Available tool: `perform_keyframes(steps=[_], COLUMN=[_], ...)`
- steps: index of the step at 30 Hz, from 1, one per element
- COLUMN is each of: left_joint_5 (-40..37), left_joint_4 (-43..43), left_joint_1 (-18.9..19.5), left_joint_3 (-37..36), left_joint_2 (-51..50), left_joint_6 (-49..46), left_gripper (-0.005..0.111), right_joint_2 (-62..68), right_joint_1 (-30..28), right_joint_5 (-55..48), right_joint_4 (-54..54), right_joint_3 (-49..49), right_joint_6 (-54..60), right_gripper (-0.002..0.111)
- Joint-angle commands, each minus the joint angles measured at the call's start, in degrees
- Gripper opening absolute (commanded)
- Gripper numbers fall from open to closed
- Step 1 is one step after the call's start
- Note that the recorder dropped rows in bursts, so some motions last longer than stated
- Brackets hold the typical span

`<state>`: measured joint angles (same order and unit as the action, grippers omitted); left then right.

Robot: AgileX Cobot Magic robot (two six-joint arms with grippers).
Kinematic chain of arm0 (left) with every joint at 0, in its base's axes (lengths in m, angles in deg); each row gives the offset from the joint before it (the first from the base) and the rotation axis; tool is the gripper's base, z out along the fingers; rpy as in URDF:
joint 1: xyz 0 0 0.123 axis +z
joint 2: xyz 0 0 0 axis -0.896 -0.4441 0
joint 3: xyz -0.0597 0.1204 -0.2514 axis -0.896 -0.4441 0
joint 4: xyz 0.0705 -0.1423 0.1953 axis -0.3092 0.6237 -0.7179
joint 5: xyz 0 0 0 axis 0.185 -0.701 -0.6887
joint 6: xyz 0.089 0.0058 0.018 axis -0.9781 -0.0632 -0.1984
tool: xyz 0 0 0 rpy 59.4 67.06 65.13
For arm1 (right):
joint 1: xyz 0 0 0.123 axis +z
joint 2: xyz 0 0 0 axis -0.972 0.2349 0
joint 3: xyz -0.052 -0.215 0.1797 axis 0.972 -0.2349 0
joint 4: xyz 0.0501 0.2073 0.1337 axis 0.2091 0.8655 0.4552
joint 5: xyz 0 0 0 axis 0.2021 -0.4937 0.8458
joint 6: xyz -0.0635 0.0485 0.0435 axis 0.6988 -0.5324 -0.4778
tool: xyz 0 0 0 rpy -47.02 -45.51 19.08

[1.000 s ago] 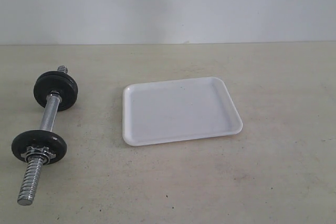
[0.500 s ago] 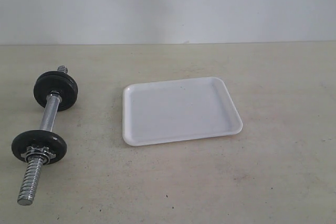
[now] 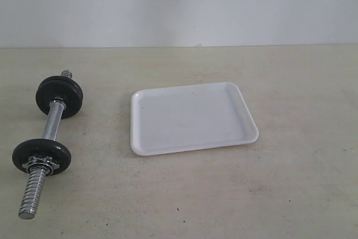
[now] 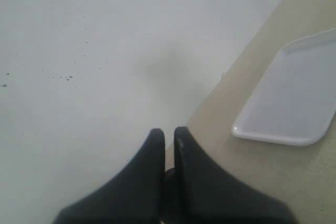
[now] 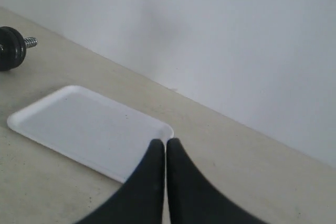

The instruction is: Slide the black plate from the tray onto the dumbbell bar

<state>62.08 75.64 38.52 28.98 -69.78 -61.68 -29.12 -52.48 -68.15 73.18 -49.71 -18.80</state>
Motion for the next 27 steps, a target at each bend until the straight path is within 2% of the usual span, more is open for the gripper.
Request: perform_keyframes(steps=[1,3,27], left_joint_5=[0.05,0.05,0.05], left_joint_4=[0.08,0.08,0.08], left_joint_1=[-0.1,-0.1,-0.1], left_joint_3=[-0.21,-0.21,-0.21], left_joint_2=[0.12,0.12,0.12], left_joint_6=[0.05,0.05,0.05], left_gripper=[0.004,0.004,0.004], right_joint_2=[-0.3,-0.3,-0.58], right_joint_1=[0.04,0.04,-1.09], right_joint_5=[8.37,1.66,1.49], right_joint_4=[-0.82,-0.35,-0.15], right_joint_3=[-3.68,-3.68,-3.68], right_joint_6=[-0.04,-0.16,-0.4], right_gripper=[0.0,0.0,0.0])
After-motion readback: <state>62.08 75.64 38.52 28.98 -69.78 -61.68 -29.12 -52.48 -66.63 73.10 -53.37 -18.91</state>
